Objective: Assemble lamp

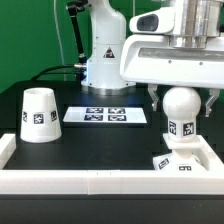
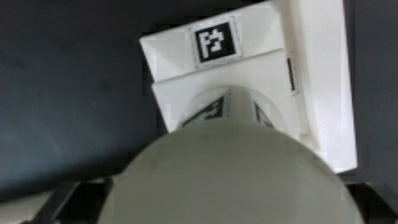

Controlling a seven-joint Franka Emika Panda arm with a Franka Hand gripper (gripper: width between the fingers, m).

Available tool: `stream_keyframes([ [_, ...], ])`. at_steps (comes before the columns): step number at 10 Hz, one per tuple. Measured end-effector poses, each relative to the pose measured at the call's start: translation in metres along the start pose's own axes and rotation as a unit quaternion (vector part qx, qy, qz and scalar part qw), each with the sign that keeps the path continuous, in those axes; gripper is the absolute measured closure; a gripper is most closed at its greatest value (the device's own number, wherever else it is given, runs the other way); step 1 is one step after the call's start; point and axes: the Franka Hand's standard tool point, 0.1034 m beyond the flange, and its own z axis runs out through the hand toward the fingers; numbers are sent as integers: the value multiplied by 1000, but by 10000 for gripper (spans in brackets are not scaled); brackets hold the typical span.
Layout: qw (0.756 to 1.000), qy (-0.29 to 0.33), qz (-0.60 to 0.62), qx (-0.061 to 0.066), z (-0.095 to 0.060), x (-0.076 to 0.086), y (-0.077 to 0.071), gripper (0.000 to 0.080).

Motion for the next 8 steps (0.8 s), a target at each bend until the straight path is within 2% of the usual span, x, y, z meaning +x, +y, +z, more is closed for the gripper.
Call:
stream_keyframes([
  [1, 999, -10, 37, -5, 0, -2, -1, 222],
  [3, 989, -47, 139, -4, 0, -1, -2, 222],
  [7, 964, -54, 261, -8, 2, -2, -5, 222],
  [8, 964, -54, 259, -8, 2, -2, -6, 171],
])
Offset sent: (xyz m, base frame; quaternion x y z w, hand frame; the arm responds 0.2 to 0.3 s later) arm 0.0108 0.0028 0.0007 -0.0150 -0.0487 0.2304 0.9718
